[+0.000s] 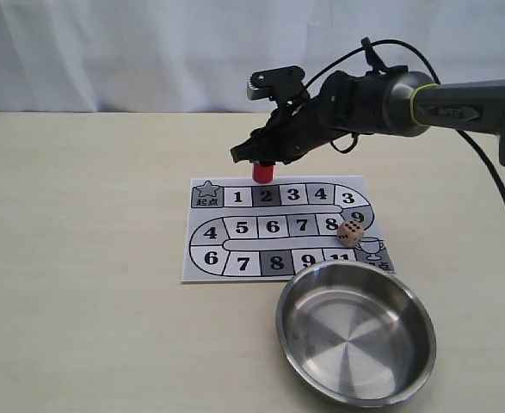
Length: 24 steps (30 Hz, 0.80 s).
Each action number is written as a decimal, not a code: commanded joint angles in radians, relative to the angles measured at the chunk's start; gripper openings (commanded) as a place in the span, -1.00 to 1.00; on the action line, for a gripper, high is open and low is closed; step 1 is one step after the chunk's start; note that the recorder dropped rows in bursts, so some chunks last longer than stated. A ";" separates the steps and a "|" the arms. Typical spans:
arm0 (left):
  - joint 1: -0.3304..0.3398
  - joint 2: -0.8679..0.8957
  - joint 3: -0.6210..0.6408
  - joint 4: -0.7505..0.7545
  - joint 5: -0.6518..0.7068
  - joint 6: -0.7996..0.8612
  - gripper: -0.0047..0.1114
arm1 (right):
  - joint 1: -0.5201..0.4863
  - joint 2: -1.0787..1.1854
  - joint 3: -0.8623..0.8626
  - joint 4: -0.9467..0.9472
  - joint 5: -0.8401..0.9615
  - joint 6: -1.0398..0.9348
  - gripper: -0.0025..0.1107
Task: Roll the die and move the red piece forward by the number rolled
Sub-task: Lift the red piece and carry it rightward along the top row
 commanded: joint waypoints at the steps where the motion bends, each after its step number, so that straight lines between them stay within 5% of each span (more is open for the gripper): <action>1: -0.002 -0.002 0.003 -0.002 -0.006 -0.005 -0.92 | -0.009 -0.010 -0.001 -0.009 0.020 0.010 -0.89; 24: -0.002 -0.002 0.003 -0.002 -0.006 -0.005 -0.92 | -0.004 -0.022 0.051 -0.009 -0.046 0.011 -0.89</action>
